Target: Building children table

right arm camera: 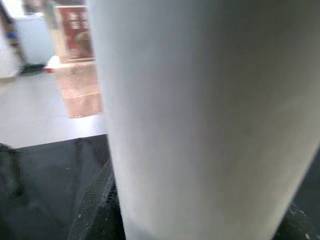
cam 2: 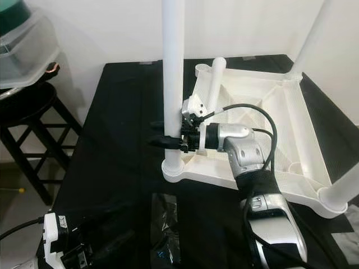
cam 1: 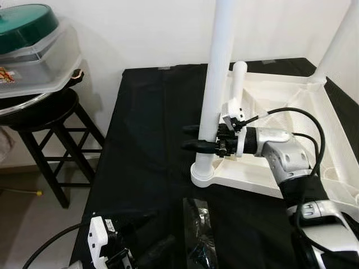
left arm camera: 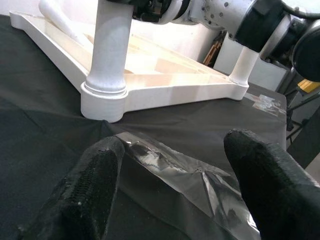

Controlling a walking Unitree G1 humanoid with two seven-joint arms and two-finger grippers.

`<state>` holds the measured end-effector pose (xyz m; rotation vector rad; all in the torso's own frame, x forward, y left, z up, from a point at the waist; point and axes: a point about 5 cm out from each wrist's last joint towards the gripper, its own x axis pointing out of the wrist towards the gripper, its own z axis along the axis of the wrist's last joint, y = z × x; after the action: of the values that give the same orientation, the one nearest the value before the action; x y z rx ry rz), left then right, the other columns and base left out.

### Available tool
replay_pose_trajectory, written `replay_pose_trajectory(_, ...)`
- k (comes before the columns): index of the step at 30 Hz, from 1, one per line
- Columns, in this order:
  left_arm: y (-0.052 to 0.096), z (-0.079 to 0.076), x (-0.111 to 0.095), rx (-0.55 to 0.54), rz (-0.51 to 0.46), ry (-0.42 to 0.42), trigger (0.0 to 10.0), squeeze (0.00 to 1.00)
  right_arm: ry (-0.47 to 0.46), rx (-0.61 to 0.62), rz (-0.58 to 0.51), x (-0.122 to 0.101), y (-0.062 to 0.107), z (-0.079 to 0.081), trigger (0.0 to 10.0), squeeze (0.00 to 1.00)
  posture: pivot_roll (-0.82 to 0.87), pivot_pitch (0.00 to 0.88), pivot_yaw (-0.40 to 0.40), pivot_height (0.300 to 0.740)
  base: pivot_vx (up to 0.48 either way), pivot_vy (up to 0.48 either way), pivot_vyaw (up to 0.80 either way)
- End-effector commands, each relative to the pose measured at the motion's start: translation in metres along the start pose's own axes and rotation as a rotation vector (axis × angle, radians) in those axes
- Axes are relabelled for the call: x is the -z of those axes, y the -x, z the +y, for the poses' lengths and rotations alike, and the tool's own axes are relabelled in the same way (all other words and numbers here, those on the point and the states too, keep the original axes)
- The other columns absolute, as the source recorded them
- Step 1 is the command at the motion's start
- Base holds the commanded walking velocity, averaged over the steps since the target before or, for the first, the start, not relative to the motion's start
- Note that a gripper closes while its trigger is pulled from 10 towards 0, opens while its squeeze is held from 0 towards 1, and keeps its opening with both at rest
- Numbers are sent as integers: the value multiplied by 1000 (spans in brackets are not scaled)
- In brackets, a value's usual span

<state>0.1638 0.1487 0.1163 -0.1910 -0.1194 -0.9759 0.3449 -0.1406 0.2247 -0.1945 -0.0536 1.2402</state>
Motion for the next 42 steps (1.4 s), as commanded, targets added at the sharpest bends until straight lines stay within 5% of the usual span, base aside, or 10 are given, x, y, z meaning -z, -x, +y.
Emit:
replay_pose_trajectory(1, 3, 0, 3, -6, 12, 6, 10000, 0, -3, 104, 41, 7, 8, -3, 0, 0, 42, 166, 14, 740, 0, 0, 0)
replay_pose_trajectory(6, 7, 4, 2, -11, 13, 2, 10000, 0, -70, 1032, 239, 56, 29, 45, 0, 0, 31, 175, 29, 740, 0, 0, 0)
replay_pose_trajectory(9, 7, 6, 2, -12, 14, 2, 10000, 0, -77, 961, 266, 61, 22, 70, 0, 0, 21, 163, 42, 740, 0, 0, 0)
replay_pose_trajectory(16, 7, 8, 1, 0, 24, -1, 10000, 0, -61, 907, 278, 58, 18, 75, 0, 0, 27, 161, 48, 740, 0, 0, 0)
replay_pose_trajectory(17, 6, 8, -1, -4, 20, -5, 10000, 0, -64, 919, 285, 55, 14, 79, 8392, 0, 27, 161, 49, 740, 0, 0, 0)
replay_pose_trajectory(22, 5, 7, -3, -7, 15, -7, 10000, 0, -73, 854, 226, 46, 6, 75, 10000, 0, 27, 161, 50, 740, 0, 0, 0)
replay_pose_trajectory(23, 4, 7, -4, -5, 15, -8, 10000, 0, -82, 778, 176, 37, 2, 70, 10000, 1000, 30, 160, 48, 740, 0, 0, 0)
replay_pose_trajectory(32, 2, 6, -5, 0, 12, -10, 10000, 0, -14, 457, 69, 7, 1, 43, 10000, 1000, 39, 154, 43, 740, 0, 0, 0)
replay_pose_trajectory(34, 1, 4, -5, -1, 11, -11, 10000, 0, 63, 250, 65, -4, 6, 30, 10000, 0, 51, 154, 37, 740, 0, 0, 0)
replay_pose_trajectory(42, 1, 1, -5, -6, 11, -9, 10000, 0, 64, 36, 77, -14, 8, 8, 10000, 0, 61, 152, 37, 740, 0, 0, 0)
